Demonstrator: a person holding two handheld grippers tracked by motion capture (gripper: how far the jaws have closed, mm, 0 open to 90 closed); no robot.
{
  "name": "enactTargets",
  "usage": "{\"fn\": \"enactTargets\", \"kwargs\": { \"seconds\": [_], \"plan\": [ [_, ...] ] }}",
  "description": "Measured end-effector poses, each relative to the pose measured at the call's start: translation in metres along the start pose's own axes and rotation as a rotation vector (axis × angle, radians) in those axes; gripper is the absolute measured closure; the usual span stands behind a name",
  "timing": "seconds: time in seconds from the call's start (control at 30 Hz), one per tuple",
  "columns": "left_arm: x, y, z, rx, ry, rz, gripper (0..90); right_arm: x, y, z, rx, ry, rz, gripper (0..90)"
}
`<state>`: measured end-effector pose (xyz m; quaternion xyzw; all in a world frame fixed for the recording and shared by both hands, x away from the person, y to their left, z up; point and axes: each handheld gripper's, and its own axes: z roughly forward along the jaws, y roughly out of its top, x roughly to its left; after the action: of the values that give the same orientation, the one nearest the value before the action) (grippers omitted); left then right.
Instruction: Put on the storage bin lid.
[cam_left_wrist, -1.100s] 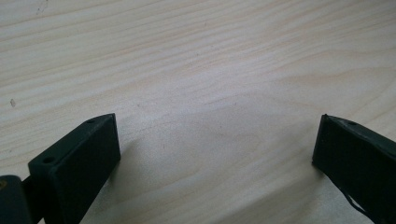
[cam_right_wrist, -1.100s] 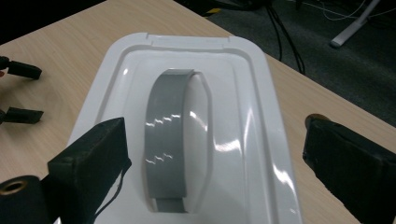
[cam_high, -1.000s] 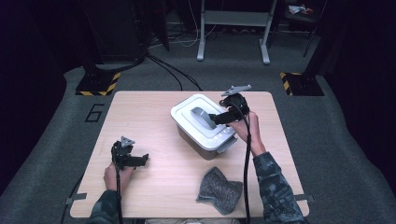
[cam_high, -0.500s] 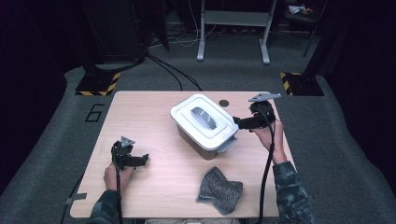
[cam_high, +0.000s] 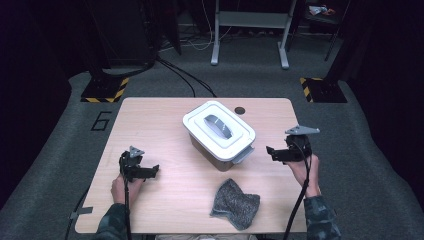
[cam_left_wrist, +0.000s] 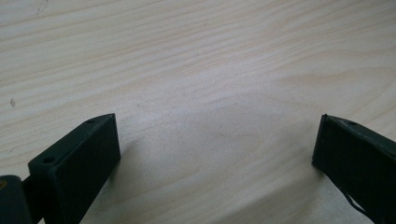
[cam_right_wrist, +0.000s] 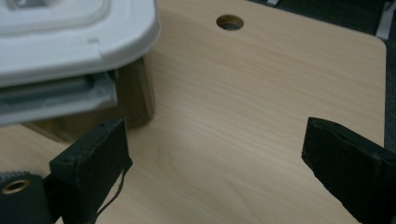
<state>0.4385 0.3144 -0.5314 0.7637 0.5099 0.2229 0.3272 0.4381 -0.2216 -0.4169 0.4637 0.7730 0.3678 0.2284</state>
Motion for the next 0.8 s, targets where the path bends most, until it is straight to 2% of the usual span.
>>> {"fn": "enactTargets", "kwargs": {
  "seconds": [0.1, 0.27, 0.4, 0.53, 0.67, 0.8],
  "plan": [
    [0.0, 0.0, 0.0, 0.0, 0.0, 0.0, 0.3, -0.001, -0.019, 0.002, 0.017, -0.003, 0.008, 6.5],
    [0.0, 0.0, 0.0, 0.0, 0.0, 0.0, 0.3, 0.0, -0.052, 0.006, 0.048, -0.008, 0.057, 6.3],
    [0.0, 0.0, 0.0, 0.0, 0.0, 0.0, 0.3, 0.0, -0.077, 0.01, 0.067, -0.017, 0.072, 5.7],
    [0.0, 0.0, 0.0, 0.001, -0.001, 0.0, 0.3, 0.005, -0.099, 0.01, 0.071, -0.041, 0.09, 5.3],
    [0.0, 0.0, 0.0, 0.0, 0.0, 0.0, 0.3, 0.009, -0.118, 0.007, 0.064, -0.053, 0.088, 4.8],
    [0.0, 0.0, 0.0, 0.0, 0.0, 0.0, 0.3, 0.014, -0.133, 0.004, 0.083, -0.062, 0.084, 3.9]
  ]
}}
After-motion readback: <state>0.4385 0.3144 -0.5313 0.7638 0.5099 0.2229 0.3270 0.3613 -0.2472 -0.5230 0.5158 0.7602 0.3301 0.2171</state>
